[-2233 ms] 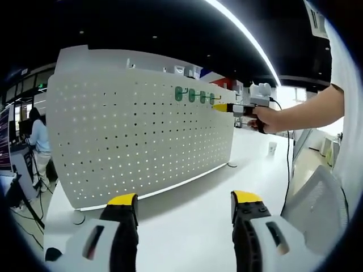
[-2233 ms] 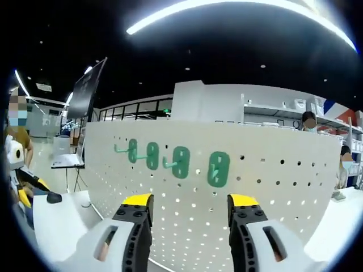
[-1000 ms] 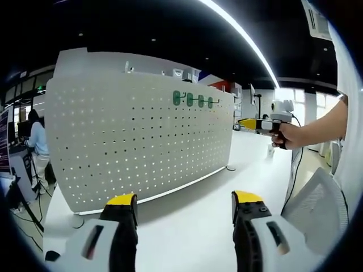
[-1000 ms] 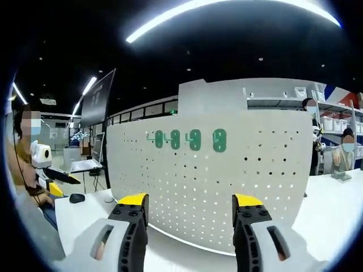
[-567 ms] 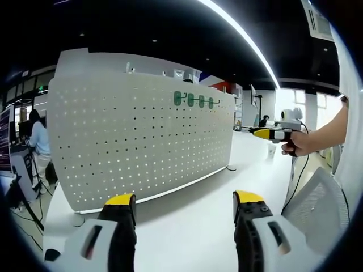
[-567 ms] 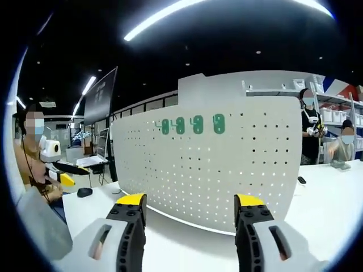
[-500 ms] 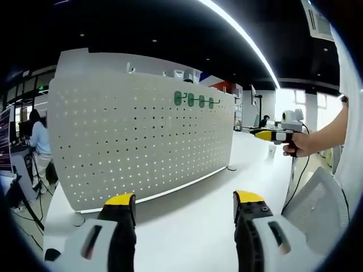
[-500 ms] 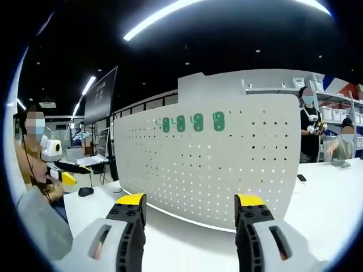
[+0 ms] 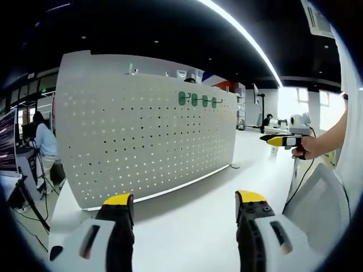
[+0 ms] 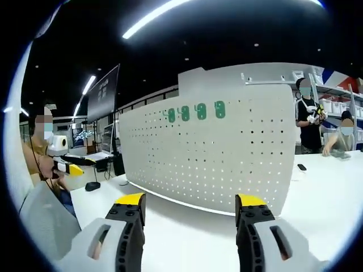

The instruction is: Insert the hook assembly into the mounting plate slot until the hook locks in place.

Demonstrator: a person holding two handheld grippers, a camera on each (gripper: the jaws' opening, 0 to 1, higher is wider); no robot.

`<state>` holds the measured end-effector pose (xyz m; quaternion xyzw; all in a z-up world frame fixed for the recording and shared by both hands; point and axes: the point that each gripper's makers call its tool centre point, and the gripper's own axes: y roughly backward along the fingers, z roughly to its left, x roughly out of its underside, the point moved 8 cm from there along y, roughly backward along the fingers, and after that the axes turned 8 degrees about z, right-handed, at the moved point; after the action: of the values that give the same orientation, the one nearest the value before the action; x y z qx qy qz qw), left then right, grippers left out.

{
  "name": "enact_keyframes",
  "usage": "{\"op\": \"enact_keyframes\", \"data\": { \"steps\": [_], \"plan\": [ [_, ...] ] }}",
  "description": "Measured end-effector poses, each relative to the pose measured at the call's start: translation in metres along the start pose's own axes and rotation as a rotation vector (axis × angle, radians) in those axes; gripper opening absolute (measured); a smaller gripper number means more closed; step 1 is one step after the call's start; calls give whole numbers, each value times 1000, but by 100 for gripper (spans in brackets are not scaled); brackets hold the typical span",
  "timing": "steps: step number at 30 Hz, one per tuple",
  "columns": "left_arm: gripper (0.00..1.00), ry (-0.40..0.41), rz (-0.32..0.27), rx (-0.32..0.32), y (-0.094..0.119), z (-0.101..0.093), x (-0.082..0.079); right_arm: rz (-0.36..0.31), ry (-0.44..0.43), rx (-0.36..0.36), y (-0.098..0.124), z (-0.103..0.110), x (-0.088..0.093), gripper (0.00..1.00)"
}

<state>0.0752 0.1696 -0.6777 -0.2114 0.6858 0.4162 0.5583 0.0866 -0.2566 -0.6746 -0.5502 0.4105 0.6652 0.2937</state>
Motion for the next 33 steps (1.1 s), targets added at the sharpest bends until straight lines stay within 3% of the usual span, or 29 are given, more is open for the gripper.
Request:
{"op": "enact_keyframes", "data": {
  "steps": [17,33],
  "plan": [
    [84,29,-22,-37,15,8,8,26,-23,1,22,7,17,66],
    [84,47,-17,-54,18,8,11,38,-46,6,26,8,24,67]
  ]
}}
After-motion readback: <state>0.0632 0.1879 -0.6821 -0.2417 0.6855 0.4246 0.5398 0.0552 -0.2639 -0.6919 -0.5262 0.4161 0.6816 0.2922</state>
